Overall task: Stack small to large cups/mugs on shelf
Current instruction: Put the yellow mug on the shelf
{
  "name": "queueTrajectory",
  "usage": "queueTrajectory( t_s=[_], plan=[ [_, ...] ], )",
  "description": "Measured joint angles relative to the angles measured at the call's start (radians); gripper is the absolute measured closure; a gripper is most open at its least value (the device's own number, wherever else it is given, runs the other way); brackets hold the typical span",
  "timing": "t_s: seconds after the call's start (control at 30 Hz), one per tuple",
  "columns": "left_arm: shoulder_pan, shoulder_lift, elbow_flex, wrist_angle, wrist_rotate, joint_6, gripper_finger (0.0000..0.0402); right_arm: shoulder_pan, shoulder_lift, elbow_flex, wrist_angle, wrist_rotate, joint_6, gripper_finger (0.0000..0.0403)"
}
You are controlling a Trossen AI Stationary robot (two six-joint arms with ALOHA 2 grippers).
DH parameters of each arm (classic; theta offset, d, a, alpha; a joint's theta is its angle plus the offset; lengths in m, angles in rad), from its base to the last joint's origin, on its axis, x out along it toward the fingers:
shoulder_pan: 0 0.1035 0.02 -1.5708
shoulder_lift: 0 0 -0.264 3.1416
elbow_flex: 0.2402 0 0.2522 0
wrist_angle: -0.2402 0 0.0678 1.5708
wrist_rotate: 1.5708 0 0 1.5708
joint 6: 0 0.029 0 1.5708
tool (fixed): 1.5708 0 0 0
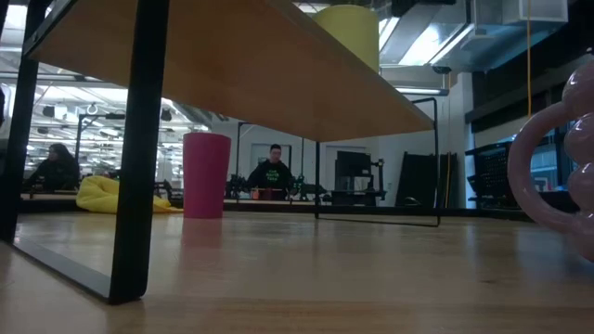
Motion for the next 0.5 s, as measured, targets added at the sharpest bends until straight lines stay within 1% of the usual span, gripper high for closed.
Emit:
queueTrajectory(
  t_s=[0.1,0.2,0.5],
  plan=[
    [0.001,0.000,0.000,0.000,0.000,0.000,0.0358,0.000,-0.037,-0.061,0.101,-0.039,0.028,0.0394],
    [0.005,0.000,0.000,0.003,0.000,0.000,0.0358,0.000,-0.054,-0.113,0.152,-0.051,0.051,0.0395],
    [0.006,0.000,0.000,0.008,0.000,0.000,0.0358,0.000,-0.063,-0.200,0.228,-0.080,0.073,0.0396]
  ],
)
